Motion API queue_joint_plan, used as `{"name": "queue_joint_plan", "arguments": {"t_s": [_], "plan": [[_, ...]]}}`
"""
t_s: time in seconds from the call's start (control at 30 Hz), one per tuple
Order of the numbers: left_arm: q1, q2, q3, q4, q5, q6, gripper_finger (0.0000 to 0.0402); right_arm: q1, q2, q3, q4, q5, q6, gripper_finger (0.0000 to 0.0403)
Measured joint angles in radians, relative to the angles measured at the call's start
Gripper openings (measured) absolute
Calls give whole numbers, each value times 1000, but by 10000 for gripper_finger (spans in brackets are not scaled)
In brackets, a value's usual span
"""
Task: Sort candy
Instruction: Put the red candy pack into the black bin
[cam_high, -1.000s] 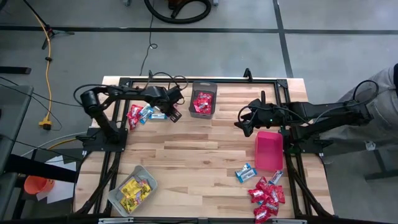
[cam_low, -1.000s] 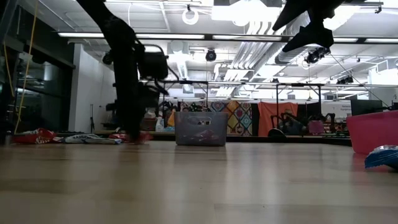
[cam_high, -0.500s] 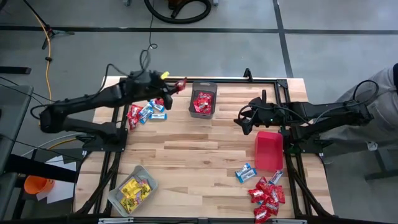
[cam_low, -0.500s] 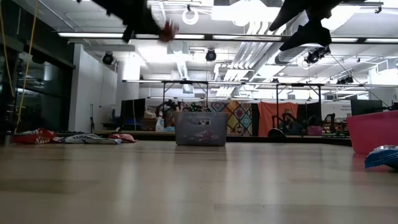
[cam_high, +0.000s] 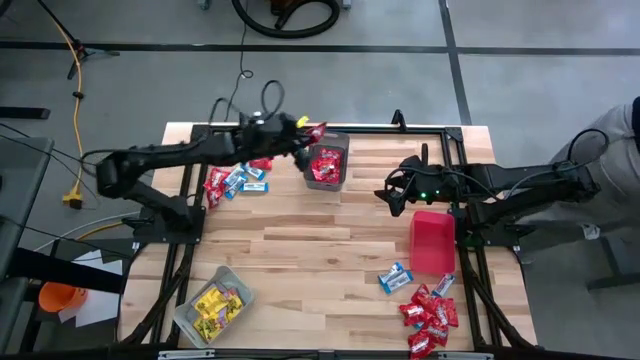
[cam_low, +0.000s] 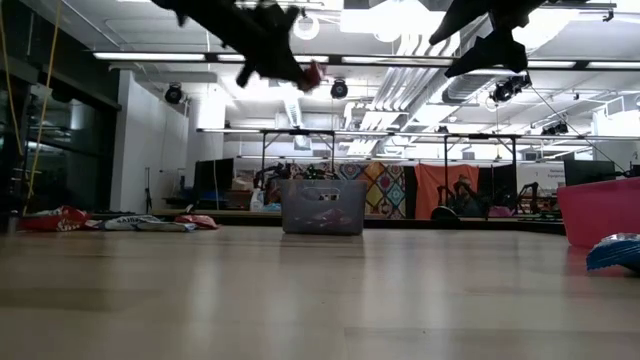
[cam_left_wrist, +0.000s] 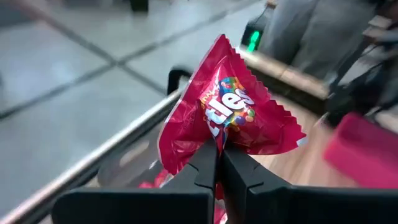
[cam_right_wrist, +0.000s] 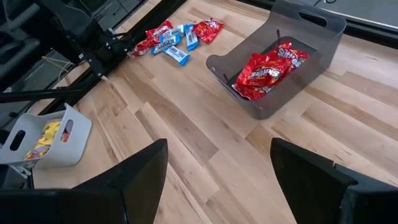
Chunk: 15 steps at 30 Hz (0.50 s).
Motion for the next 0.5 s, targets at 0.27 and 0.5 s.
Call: {"name": "queue_joint_plan", "arguments": {"t_s": [0.27,0.5], "plan": [[25,184,68,-30,43,-58,25,0,0,0,0,0,2,279],[18,201,73,-46,110,-91,121,0,0,0,37,28,2,279]]}}
